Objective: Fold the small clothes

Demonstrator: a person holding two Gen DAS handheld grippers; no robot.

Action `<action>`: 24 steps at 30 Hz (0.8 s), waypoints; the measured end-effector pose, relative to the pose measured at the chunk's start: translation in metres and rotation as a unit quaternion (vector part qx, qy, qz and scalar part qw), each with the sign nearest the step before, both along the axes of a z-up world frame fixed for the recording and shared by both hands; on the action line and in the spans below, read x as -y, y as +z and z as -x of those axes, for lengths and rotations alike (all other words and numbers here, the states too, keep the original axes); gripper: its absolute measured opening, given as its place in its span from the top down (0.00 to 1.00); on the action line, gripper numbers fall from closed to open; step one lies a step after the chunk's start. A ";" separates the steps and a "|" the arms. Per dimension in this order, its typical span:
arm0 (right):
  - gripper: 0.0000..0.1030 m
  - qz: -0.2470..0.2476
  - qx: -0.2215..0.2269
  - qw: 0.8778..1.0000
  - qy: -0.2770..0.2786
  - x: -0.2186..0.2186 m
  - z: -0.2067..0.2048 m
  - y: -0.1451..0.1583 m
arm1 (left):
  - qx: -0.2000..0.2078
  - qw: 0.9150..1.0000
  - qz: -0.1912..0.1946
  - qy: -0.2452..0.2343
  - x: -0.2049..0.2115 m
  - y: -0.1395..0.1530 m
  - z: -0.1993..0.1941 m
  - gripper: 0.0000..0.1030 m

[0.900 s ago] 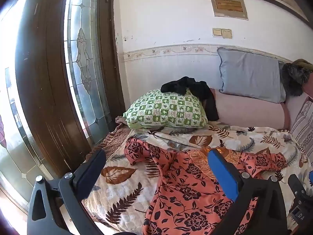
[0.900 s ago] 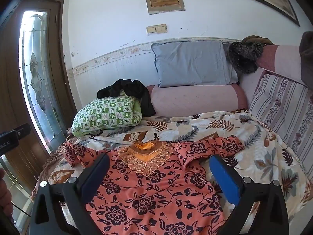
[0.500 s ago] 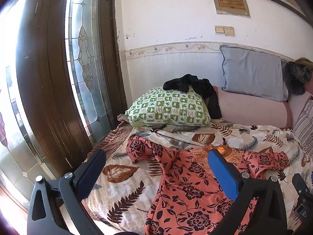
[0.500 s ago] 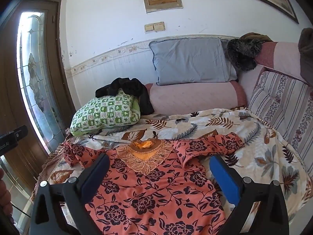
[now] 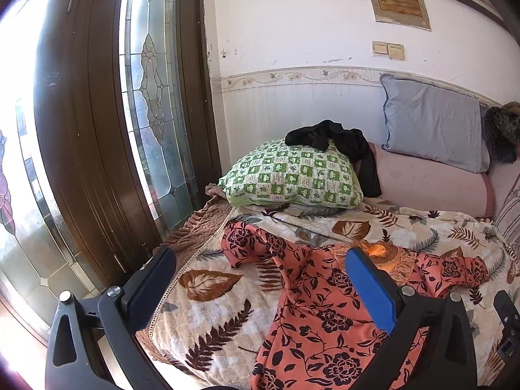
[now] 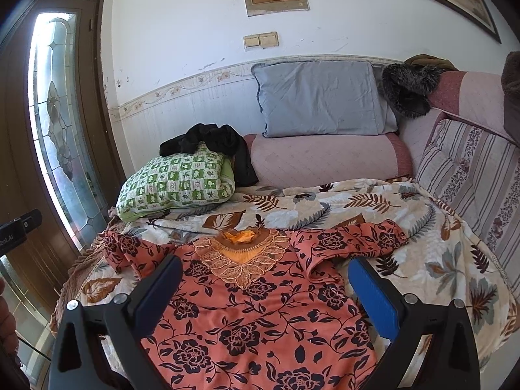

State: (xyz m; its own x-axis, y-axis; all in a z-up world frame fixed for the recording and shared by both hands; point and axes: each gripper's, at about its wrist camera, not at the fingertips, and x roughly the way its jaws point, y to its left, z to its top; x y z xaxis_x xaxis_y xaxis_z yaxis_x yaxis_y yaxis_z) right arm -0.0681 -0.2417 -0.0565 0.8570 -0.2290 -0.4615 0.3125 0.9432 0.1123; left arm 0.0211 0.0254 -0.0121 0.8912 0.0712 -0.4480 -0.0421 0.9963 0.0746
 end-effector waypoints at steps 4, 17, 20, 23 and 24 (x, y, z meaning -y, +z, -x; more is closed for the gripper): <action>0.00 0.008 -0.005 1.000 0.008 -0.009 -0.009 -0.001 | -0.008 1.000 0.002 0.005 -0.010 -0.008 -0.009 0.00; 0.00 -0.001 -0.054 0.998 0.039 0.016 -0.100 -0.072 | -0.172 0.979 0.069 0.091 -0.109 -0.106 -0.126 0.00; 0.00 -0.003 -0.066 0.997 0.045 0.027 -0.126 -0.101 | -0.196 0.970 0.112 0.087 -0.127 -0.108 -0.165 0.00; 0.00 -0.007 -0.085 0.995 0.046 0.040 -0.144 -0.134 | -0.230 0.955 0.160 0.096 -0.142 -0.112 -0.211 0.00; 0.00 -0.015 -0.099 0.994 0.046 0.045 -0.151 -0.143 | -0.240 0.951 0.169 0.099 -0.144 -0.115 -0.227 0.00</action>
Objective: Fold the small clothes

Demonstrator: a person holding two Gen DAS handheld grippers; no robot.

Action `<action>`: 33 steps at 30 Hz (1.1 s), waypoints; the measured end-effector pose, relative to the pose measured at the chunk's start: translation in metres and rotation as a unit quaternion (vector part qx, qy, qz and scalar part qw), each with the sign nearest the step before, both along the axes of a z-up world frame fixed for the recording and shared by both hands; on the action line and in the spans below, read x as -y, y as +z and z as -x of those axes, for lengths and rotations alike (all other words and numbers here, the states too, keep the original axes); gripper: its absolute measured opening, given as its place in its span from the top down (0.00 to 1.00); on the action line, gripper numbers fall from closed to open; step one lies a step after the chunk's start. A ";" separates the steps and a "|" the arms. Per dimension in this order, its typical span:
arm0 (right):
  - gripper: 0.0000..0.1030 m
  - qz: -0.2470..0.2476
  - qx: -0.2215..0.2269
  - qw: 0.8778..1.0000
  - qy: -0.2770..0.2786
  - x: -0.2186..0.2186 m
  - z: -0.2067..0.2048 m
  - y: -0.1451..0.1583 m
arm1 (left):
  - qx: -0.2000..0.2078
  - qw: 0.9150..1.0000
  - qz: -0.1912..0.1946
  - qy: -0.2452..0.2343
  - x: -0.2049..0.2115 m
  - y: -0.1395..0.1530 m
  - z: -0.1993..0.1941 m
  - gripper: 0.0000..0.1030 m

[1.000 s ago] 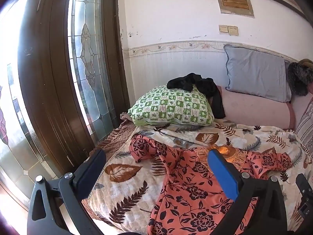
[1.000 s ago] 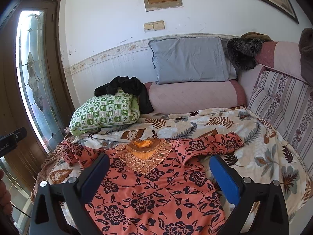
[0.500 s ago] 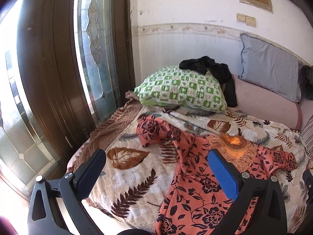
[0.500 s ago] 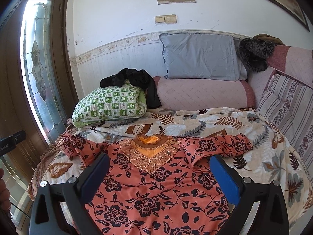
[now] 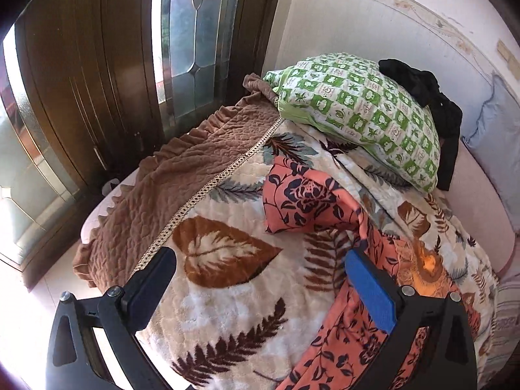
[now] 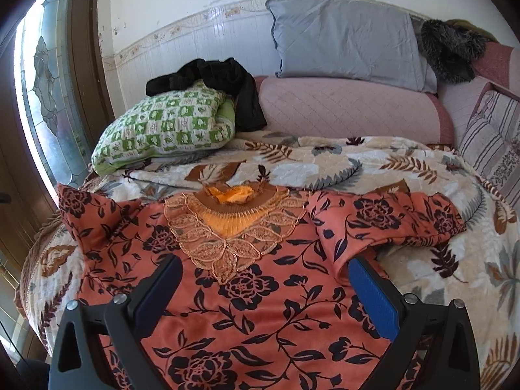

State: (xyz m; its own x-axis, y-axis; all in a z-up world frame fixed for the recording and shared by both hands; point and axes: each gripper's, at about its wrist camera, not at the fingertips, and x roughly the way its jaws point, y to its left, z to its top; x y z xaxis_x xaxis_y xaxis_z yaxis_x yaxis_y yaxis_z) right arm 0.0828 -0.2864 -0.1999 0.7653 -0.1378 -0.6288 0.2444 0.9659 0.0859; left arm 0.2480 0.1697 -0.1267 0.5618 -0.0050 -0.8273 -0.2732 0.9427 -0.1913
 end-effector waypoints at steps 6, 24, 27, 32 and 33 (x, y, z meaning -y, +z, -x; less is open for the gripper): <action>0.00 -0.016 -0.013 1.000 -0.008 0.015 -0.015 -0.011 | -0.056 0.997 0.041 0.019 -0.005 -0.016 -0.091 0.00; 0.00 -0.010 -0.025 1.000 -0.009 0.018 -0.028 -0.022 | -0.173 0.985 0.012 0.001 0.038 -0.081 -0.169 0.95; 0.01 -0.026 -0.022 0.999 -0.031 0.030 -0.026 -0.020 | -0.108 0.990 -0.025 -0.081 0.079 -0.036 -0.154 0.95; 0.01 -0.099 -0.010 0.991 -0.086 0.064 -0.017 -0.017 | -0.015 0.960 -0.102 -0.260 0.197 0.032 -0.102 0.94; 0.01 -0.111 -0.010 0.989 -0.099 0.072 -0.016 -0.018 | -0.003 0.947 -0.113 -0.300 0.224 0.038 -0.086 0.94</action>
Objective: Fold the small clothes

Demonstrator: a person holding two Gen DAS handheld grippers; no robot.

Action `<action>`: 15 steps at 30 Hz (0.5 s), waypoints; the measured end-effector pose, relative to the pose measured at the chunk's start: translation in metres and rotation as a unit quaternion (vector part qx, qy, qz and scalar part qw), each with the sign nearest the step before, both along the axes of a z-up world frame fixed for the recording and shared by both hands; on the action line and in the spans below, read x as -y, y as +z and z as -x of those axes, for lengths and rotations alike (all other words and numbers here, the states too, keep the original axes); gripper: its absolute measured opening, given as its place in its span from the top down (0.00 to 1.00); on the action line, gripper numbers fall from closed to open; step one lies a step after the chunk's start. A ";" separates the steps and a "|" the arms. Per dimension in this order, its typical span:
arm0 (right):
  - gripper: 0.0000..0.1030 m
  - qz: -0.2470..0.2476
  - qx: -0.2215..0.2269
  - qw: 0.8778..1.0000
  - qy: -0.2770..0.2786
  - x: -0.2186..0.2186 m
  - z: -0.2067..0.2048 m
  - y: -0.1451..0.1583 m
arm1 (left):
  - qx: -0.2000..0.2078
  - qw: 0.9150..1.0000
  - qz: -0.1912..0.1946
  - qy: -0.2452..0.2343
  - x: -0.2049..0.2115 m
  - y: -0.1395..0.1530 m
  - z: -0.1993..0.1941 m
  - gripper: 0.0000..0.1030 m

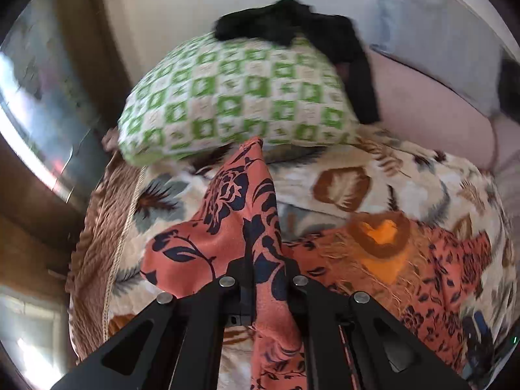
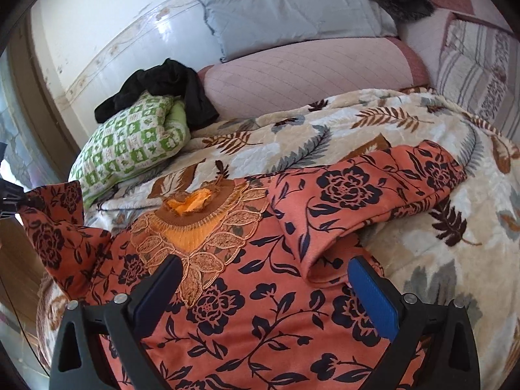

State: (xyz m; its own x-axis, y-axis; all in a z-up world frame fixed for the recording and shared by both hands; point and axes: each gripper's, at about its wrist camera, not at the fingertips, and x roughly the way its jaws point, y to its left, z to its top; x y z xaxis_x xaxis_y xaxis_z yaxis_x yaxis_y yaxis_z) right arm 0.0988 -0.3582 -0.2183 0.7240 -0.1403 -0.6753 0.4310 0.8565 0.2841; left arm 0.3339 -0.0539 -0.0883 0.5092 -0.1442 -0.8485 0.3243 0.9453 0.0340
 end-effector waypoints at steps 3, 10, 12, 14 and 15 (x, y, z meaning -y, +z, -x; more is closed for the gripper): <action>0.01 -0.037 0.003 0.999 -0.038 0.022 0.006 -0.004 | 0.008 0.990 -0.013 -0.142 0.075 0.006 0.053 0.91; 0.01 -0.095 0.013 0.992 -0.082 0.057 0.018 -0.008 | 0.013 0.980 -0.041 -0.195 0.118 -0.031 0.101 0.41; 0.01 -0.109 0.011 0.990 -0.083 0.062 0.018 -0.010 | 0.004 0.989 -0.026 -0.147 0.098 -0.045 0.091 0.41; 0.01 -0.128 0.010 0.989 -0.078 0.066 0.016 -0.014 | -0.008 0.996 -0.001 -0.086 0.071 -0.061 0.079 0.41; 0.01 -0.144 0.011 0.987 -0.071 0.068 0.014 -0.016 | -0.013 0.998 0.008 -0.055 0.056 -0.071 0.074 0.41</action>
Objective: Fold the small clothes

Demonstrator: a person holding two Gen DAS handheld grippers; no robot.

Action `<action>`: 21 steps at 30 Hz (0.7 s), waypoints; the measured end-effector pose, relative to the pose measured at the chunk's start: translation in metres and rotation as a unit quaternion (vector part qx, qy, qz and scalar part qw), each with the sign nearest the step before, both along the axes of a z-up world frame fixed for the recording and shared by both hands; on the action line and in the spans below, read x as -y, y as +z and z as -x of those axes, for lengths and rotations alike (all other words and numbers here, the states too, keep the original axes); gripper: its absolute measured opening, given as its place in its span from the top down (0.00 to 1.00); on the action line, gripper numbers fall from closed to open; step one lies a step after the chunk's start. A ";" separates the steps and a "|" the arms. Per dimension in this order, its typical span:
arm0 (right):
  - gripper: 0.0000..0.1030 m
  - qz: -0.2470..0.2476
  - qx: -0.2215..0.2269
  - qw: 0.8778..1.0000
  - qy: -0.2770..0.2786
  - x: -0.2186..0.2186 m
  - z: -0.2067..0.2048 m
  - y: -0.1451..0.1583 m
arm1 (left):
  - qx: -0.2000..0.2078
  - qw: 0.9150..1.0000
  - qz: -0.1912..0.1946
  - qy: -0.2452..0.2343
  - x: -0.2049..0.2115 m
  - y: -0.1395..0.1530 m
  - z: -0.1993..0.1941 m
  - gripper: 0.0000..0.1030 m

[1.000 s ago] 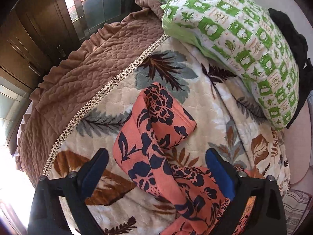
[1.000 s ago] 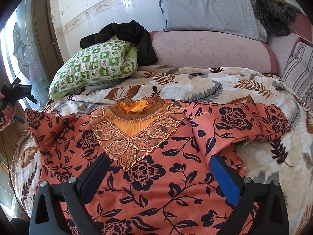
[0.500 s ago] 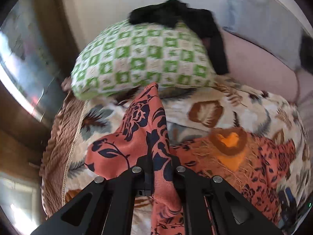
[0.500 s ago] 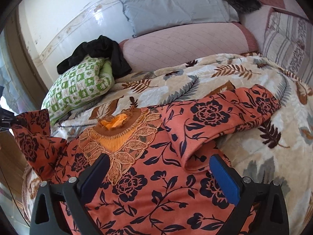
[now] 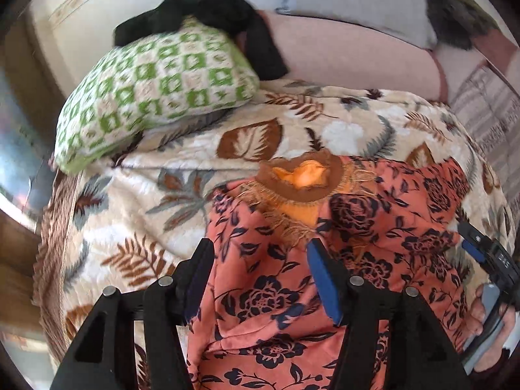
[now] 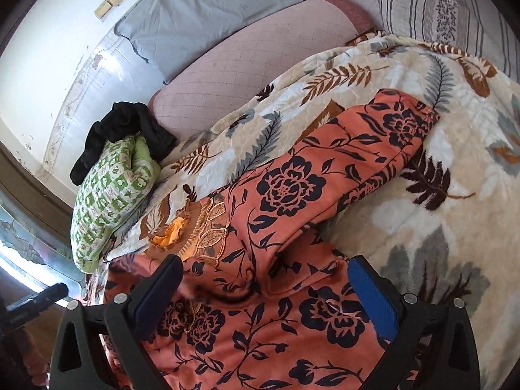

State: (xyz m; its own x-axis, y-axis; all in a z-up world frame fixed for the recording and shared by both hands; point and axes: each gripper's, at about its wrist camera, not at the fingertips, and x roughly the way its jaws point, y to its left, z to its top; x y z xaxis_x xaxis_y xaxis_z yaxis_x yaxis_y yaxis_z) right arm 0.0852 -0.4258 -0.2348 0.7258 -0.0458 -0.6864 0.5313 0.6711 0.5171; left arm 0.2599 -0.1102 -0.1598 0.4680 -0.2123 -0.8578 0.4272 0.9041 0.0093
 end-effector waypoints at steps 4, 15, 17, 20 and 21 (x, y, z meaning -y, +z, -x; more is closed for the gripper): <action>0.23 -0.091 0.000 0.995 0.040 0.008 -0.014 -0.023 | -0.034 0.995 0.017 0.094 -0.046 -0.048 -0.021 0.41; 0.23 -0.172 -0.024 0.984 0.045 0.037 -0.049 -0.043 | -0.099 0.993 -0.013 0.059 -0.017 -0.086 -0.084 0.39; 0.23 -0.186 -0.041 0.981 0.041 0.040 -0.051 -0.054 | -0.100 0.994 -0.028 0.040 0.004 -0.091 -0.088 0.35; 0.23 -0.199 -0.044 0.978 0.039 0.043 -0.051 -0.063 | -0.081 0.994 -0.069 0.027 0.027 -0.099 -0.083 0.35; 0.23 -0.194 -0.045 0.979 0.043 0.042 -0.051 -0.062 | -0.075 0.994 -0.075 0.023 0.029 -0.100 -0.081 0.35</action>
